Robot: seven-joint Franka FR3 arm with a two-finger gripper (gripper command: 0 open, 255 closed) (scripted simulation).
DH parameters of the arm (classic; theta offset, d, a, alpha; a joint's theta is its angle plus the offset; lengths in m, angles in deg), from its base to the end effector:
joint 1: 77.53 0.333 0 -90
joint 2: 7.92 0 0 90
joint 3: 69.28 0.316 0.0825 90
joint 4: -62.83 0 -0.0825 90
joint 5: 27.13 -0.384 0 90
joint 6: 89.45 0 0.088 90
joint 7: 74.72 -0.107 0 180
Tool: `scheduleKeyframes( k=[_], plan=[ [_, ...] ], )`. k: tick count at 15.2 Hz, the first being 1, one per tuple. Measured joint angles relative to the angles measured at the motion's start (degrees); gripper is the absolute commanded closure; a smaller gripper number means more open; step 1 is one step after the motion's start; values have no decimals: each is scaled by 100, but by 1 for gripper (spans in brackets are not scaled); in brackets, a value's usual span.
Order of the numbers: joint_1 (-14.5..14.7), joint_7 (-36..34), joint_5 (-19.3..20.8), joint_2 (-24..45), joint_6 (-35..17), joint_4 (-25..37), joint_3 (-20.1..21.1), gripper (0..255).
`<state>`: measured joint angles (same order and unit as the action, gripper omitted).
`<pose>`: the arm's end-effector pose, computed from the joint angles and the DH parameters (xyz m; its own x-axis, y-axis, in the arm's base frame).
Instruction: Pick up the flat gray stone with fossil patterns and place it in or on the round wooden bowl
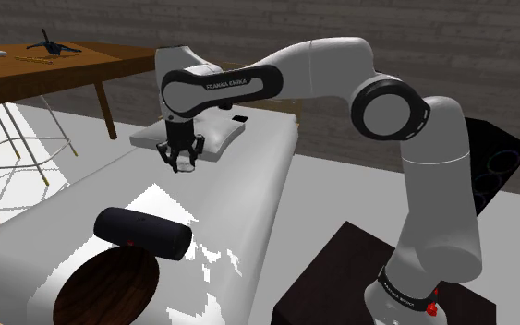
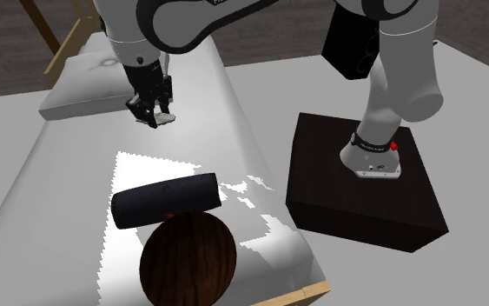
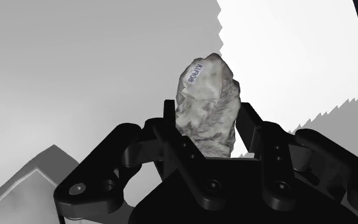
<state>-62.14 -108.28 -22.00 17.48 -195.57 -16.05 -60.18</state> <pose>0.6417 0.2631 0.4671 0.9877 -0.1508 0.0418 -0.1508 -0.9886 -0.0049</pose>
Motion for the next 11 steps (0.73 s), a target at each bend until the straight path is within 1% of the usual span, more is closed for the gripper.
scheduleKeyframes(
  k=[1, 3, 5, 7, 9, 10, 11],
  plan=[
    [0, 5, -3, -13, 66, 53, 1, 255],
    [112, -143, 16, -35, 128, 88, 41, 255],
    [232, -331, 22, -185, 52, -146, 97, 255],
    [394, -570, 46, -272, 3, -291, 165, 255],
    [554, -795, 76, -278, 6, -303, 228, 255],
    [650, -910, 107, -192, 78, -152, 256, 255],
    [753, -1059, 121, -233, 71, -208, 298, 255]
  ],
)
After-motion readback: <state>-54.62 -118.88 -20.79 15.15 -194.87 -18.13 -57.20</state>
